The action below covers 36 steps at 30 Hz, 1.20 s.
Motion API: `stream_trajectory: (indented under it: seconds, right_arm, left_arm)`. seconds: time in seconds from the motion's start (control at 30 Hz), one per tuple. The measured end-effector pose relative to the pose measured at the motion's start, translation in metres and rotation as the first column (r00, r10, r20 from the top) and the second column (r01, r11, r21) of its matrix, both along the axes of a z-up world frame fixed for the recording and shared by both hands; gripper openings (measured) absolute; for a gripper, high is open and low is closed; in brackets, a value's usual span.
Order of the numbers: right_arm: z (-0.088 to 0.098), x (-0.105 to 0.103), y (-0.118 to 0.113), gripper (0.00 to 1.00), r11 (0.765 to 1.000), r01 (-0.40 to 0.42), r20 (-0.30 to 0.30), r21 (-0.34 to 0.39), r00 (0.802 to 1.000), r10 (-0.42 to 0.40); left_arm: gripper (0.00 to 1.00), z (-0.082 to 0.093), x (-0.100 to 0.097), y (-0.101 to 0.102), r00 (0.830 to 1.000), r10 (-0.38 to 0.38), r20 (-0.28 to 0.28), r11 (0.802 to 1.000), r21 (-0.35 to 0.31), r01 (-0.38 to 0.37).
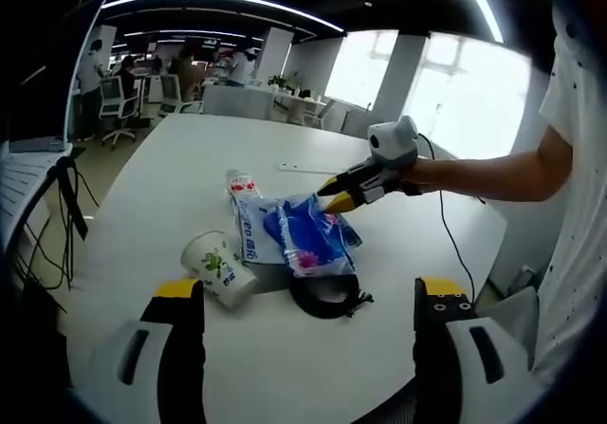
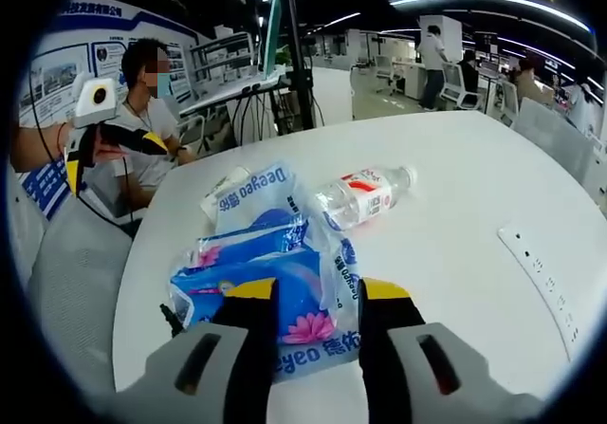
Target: Arrange the tabletop items into an orderly group along one side of the table until the central work area is clear of visible clutter.
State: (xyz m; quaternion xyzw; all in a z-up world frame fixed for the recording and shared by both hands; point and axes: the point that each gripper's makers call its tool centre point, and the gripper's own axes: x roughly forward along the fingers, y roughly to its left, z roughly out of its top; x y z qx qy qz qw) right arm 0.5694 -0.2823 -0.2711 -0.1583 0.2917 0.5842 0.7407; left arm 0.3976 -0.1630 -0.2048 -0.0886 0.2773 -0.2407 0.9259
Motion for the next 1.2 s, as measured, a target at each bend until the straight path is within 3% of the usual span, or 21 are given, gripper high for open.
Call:
stream_trajectory:
  seconds: [0.87,1.2]
  right_arm:
    - [-0.009,-0.003,0.002,0.00,1.000,-0.025,-0.019,-0.018,1.000,0.024]
    - [-0.002,-0.010,-0.001,0.00,1.000,-0.002,-0.061,0.013,0.998,0.003]
  left_arm:
    - [0.93,-0.009,-0.001,-0.006,1.000,-0.005,-0.017,1.000,-0.013,0.004]
    - [0.91,-0.006,0.000,-0.010,1.000,-0.017,-0.011,1.000,-0.016,0.017]
